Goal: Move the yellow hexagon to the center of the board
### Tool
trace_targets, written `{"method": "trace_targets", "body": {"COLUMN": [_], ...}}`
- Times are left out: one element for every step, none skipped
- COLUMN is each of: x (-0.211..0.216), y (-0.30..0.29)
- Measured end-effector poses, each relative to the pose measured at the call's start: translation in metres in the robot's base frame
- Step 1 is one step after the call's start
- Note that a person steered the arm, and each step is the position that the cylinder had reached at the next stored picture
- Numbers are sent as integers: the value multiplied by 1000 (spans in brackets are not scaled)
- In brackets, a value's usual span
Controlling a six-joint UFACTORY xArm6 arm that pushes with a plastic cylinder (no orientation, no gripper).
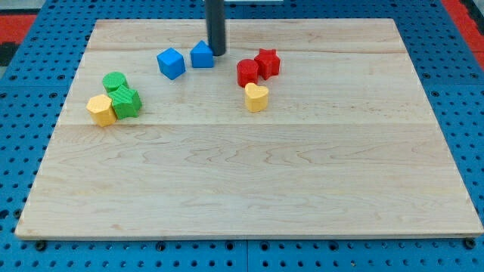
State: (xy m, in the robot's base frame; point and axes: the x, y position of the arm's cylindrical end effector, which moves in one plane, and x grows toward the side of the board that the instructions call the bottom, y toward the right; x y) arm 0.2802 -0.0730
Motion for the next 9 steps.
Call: {"method": "trace_targets", "body": {"x": [20,45,78,84,134,171,201,263,218], "y": [-24,20,47,86,82,82,7,-124,-211]}}
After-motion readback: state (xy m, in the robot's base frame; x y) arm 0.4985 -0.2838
